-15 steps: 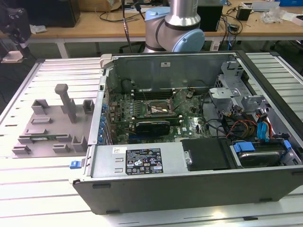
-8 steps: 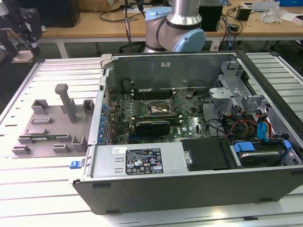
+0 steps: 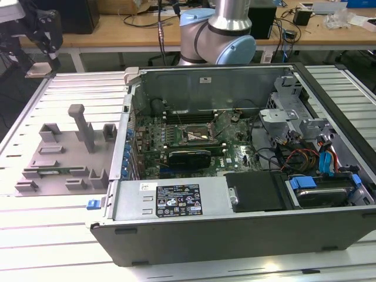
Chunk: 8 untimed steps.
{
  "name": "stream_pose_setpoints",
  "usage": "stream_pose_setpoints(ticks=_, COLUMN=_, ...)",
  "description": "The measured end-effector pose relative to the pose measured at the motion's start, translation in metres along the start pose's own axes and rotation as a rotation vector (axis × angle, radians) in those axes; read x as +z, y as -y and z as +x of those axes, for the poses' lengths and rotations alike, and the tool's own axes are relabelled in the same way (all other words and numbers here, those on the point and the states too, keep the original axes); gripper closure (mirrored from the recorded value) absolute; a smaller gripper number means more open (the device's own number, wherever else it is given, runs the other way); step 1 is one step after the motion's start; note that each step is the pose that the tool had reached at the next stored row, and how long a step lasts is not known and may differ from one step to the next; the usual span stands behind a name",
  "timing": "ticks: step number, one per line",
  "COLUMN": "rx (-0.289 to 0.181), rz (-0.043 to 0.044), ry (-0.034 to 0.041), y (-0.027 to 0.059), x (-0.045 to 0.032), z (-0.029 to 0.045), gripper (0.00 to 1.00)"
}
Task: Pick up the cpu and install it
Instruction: 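Pick up the cpu and move it towards the insertion slot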
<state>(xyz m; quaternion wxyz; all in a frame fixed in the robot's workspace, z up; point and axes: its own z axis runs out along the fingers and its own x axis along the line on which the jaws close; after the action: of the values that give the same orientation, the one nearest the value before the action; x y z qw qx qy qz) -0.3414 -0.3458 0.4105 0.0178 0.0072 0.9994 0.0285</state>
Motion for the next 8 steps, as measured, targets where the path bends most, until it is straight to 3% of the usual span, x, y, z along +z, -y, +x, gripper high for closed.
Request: stream_pose_setpoints(ticks=8, rx=0.0, rz=0.0, ry=-0.0001, y=-0.0003, x=0.0007, z=-0.0197, gripper=0.45)
